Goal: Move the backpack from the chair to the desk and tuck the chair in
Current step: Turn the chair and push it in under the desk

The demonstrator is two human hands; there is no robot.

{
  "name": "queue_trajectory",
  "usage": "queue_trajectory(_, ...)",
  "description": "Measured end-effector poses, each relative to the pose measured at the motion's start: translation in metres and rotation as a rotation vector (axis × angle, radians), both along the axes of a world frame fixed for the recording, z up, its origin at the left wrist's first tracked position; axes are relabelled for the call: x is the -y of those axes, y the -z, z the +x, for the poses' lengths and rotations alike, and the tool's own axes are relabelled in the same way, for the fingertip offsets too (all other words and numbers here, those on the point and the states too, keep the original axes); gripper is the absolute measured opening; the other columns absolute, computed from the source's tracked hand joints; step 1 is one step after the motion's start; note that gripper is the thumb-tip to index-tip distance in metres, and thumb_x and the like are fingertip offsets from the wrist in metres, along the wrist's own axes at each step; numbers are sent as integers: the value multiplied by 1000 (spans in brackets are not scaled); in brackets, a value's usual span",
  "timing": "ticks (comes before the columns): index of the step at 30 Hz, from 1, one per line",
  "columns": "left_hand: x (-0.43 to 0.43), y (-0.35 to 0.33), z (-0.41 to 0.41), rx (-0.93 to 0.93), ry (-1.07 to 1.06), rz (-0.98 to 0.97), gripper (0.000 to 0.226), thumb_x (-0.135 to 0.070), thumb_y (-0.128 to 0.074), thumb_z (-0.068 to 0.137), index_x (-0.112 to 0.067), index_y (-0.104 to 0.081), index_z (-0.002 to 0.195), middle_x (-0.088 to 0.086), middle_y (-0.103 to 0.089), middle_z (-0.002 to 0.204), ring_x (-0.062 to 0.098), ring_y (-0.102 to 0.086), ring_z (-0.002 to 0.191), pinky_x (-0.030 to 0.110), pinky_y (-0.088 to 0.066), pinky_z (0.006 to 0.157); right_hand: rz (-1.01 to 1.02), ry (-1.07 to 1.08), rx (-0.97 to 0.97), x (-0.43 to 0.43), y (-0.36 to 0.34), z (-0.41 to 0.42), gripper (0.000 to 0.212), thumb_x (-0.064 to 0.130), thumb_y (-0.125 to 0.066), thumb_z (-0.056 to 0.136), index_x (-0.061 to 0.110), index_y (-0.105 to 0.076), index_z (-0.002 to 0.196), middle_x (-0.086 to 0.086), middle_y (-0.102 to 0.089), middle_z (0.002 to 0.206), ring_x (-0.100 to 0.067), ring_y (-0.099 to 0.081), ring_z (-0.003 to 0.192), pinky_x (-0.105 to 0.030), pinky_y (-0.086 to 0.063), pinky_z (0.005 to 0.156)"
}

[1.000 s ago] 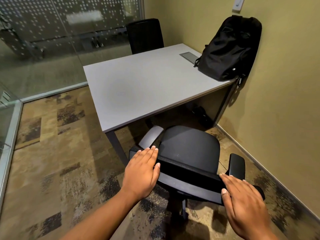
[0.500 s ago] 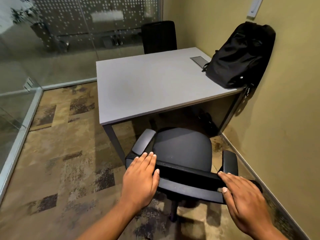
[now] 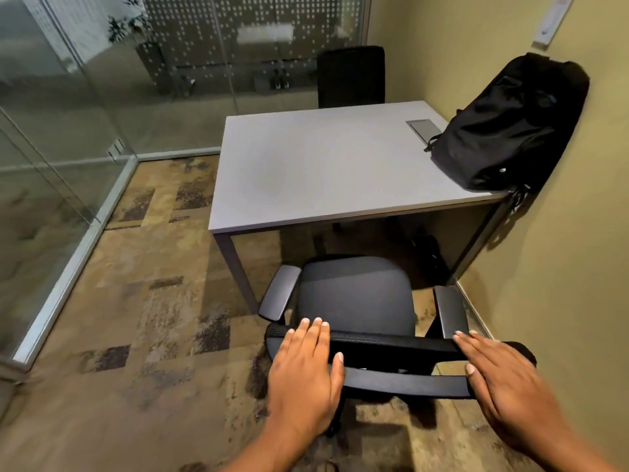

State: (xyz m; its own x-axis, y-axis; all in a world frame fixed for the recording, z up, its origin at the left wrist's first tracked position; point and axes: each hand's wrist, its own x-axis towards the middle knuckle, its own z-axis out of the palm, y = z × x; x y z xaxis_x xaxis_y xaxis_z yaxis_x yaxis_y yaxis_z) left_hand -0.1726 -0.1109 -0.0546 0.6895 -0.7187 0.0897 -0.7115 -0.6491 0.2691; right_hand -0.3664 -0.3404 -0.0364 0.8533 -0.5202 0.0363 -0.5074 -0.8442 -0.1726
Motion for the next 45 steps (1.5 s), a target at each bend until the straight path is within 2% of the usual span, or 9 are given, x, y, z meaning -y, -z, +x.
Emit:
queue_trajectory(5, 3, 5, -13, -11, -6, -79, 59, -52, -27, 97, -18, -51, 139, -2, -51, 144, 14, -37, 139, 32, -20, 118, -4, -2, 27, 15, -1, -4, 55, 42, -26, 93, 19, -55, 133, 4, -60, 135, -17, -51, 129, -39, -38, 108)
queue_trajectory(9, 4, 7, -21, -24, -20, -99, 65, -58, -19, 97, -21, -41, 145, -6, -39, 153, 9, -18, 145, 29, -6, 118, 12, -42, 33, 27, -4, -8, 55, 45, -25, 93, 23, -55, 134, 6, -60, 134, -15, -52, 127, -37, -38, 105)
queue_trajectory(14, 7, 11, -33, 6, -109, -73, 69, -59, -13, 96, -20, -33, 150, -5, -30, 157, 10, -8, 148, 29, 5, 118, 11, -64, 16, 42, -2, -15, 59, 46, -21, 94, 18, -53, 135, 1, -59, 136, -18, -48, 132, -38, -35, 109)
queue_trajectory(21, 20, 15, -54, 11, -200, -107, 67, -56, -16, 97, -17, -44, 144, 0, -43, 150, 15, -28, 143, 33, -10, 119, 27, -73, -6, 52, 4, -28, 68, 57, -14, 91, 22, -43, 142, 3, -49, 145, -15, -37, 140, -38, -27, 117)
queue_trajectory(27, 22, 17, -54, 16, -193, -142, 61, -49, -14, 101, -15, -46, 141, 1, -46, 148, 11, -27, 142, 31, -11, 118, 24, -96, 15, 57, 6, -26, 64, 50, -14, 95, 20, -47, 140, 2, -54, 142, -19, -43, 136, -42, -32, 114)
queue_trajectory(34, 24, 15, -49, 44, -180, -128, 61, -46, -15, 102, -14, -45, 143, 1, -45, 149, 14, -28, 143, 33, -15, 118, 19, -106, 67, 58, 0, -21, 59, 42, -18, 94, 18, -54, 134, 1, -60, 135, -20, -50, 130, -41, -35, 110)
queue_trajectory(40, 28, 13, -45, 53, -188, -150, 58, -42, -20, 100, -12, -45, 143, 2, -44, 149, 14, -26, 144, 38, -21, 118, -18, -126, 34, 62, 0, -15, 61, 43, -13, 93, 25, -47, 139, 9, -47, 145, -16, -36, 140, -39, -24, 116)
queue_trajectory(45, 34, 12, -36, 74, -189, -161, 56, -39, -23, 100, -8, -49, 140, 6, -47, 147, 17, -28, 143, 35, -18, 117, -27, -143, 14, 70, 2, -6, 58, 42, -17, 93, 24, -51, 136, 7, -54, 140, -15, -43, 136, -36, -29, 110)
